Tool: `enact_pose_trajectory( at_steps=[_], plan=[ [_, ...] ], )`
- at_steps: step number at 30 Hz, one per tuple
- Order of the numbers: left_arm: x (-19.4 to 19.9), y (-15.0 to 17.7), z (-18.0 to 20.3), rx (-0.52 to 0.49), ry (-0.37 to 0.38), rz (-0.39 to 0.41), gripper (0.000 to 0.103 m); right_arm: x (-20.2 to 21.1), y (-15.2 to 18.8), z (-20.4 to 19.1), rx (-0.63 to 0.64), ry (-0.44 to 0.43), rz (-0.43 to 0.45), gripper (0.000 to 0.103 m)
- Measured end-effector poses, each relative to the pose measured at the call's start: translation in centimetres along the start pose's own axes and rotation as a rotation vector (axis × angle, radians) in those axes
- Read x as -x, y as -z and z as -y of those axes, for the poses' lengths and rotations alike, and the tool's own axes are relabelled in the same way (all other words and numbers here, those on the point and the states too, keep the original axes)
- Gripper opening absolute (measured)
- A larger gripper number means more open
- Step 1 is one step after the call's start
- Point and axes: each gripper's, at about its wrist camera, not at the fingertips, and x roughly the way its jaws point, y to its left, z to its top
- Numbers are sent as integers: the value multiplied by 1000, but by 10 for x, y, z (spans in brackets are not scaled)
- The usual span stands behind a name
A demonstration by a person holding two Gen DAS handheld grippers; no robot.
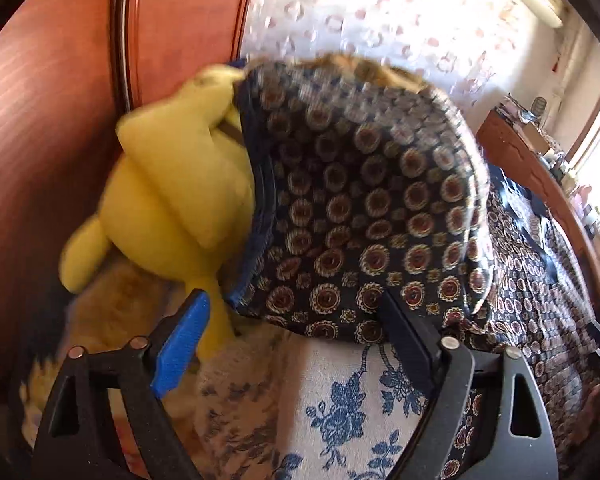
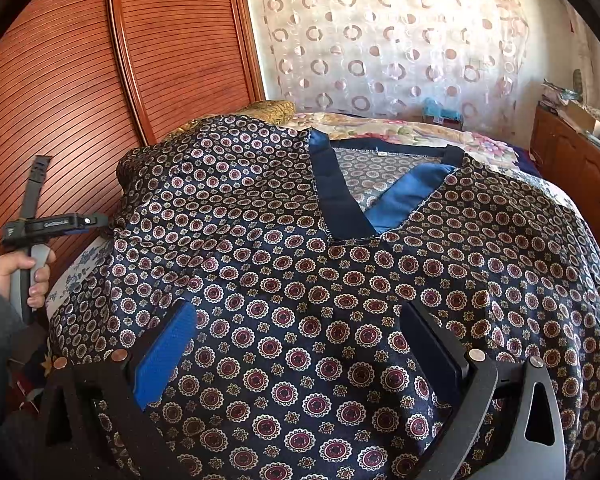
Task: Fold small clothes
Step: 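Grasp the shirt's side edge with the left gripper and lift it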
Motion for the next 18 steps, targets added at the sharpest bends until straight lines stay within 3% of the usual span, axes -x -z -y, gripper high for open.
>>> enact_pose_trajectory(
  at_steps=[4, 8, 12, 14, 18],
  plan=[
    [-10, -5, -11, 67, 61, -46, 69, -2, 2, 3, -12, -1, -2, 101],
    [-9, -7, -15, 91, 125, -33, 41, 0, 3, 4, -20, -6, 0, 101],
    [-2, -12, -5, 38, 106, -7, 9, 2, 4, 5, -20, -10, 0, 101],
    [7, -11, 5, -6, 57, 31, 6, 3, 4, 6, -19, -11, 2, 101],
    [28, -14, 26, -72, 51, 84, 5, 4, 2, 7, -21, -18, 0, 101]
  ],
)
